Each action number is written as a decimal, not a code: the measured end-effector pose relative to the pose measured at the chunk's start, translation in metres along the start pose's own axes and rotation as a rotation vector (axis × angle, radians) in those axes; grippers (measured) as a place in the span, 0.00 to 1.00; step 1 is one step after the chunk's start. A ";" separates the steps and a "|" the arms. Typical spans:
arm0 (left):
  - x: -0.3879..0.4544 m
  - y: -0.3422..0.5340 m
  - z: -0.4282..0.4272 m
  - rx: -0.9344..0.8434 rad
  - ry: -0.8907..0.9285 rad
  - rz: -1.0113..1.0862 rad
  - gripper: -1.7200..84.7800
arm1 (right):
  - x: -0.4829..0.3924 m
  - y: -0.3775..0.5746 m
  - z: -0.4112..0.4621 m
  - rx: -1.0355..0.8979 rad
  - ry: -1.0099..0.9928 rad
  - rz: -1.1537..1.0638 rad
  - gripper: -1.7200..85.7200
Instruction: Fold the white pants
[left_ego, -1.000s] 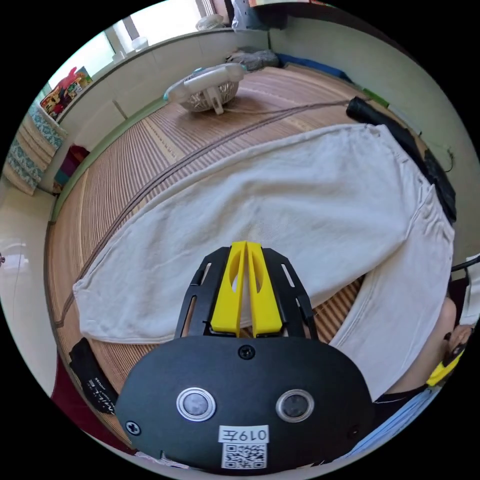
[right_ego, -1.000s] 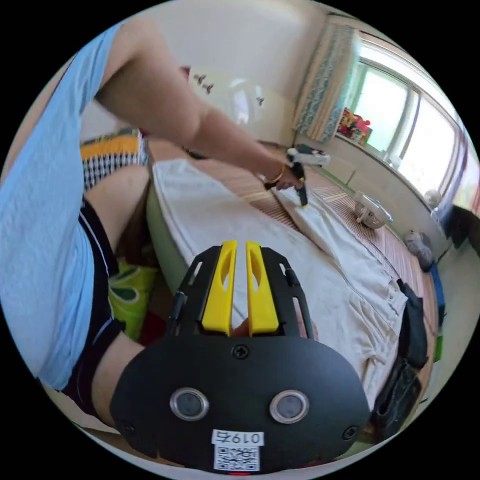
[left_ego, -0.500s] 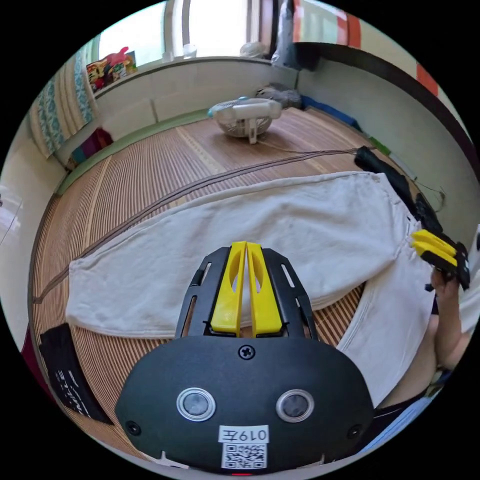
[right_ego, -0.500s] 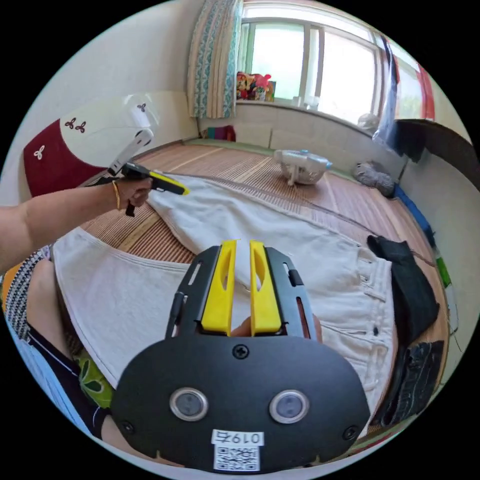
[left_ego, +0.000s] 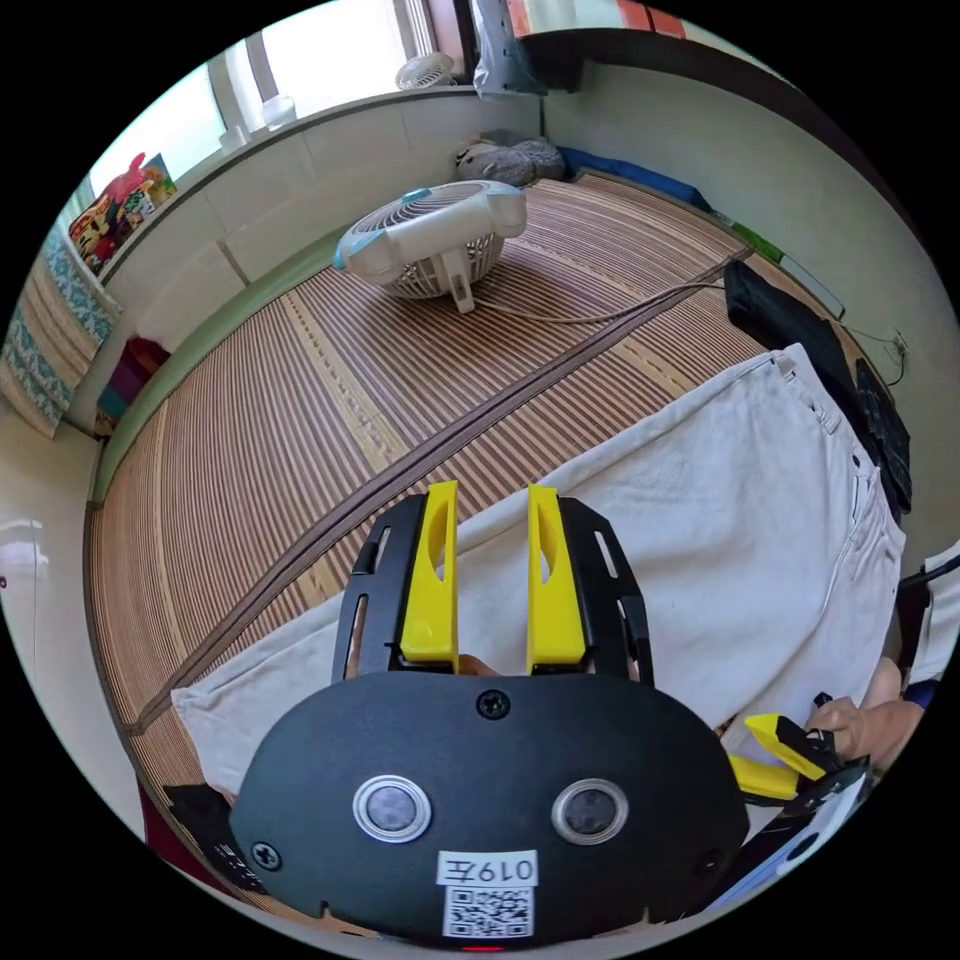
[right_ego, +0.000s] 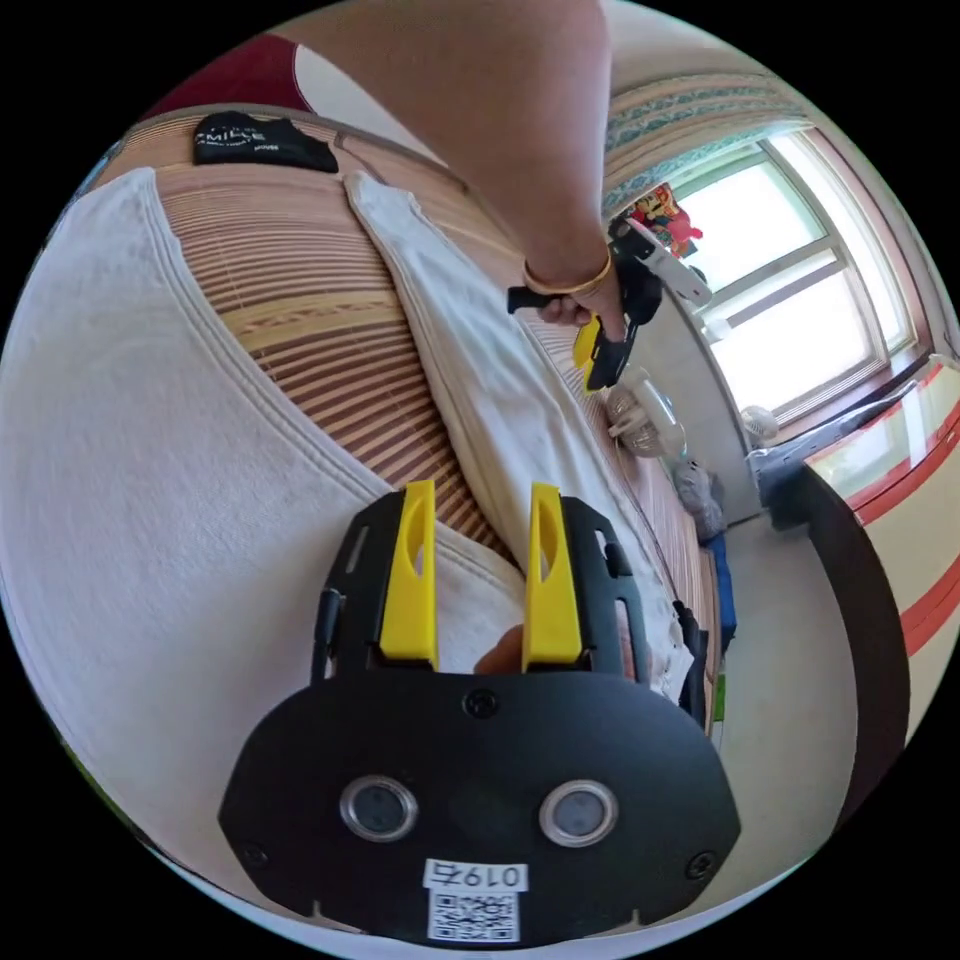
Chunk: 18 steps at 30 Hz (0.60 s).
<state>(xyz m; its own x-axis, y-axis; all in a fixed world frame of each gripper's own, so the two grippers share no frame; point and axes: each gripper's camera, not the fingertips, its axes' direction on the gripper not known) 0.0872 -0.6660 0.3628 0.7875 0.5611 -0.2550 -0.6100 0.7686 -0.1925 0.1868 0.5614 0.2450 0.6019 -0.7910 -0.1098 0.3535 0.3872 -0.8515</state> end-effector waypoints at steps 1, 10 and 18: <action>-0.001 -0.005 0.005 -0.005 0.001 -0.001 0.12 | -0.007 0.001 0.007 -0.022 0.036 -0.007 0.16; -0.021 -0.031 0.020 0.024 0.038 -0.019 0.13 | -0.099 0.013 0.048 -0.045 0.229 -0.156 0.11; -0.060 -0.059 0.025 -0.044 0.291 0.066 0.15 | -0.140 0.034 0.060 -0.057 0.248 -0.146 0.07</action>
<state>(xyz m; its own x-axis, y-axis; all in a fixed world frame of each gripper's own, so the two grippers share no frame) 0.0782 -0.7369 0.4132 0.6914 0.4933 -0.5279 -0.6675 0.7157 -0.2054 0.1578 0.7134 0.2624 0.3514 -0.9309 -0.1001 0.3782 0.2390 -0.8943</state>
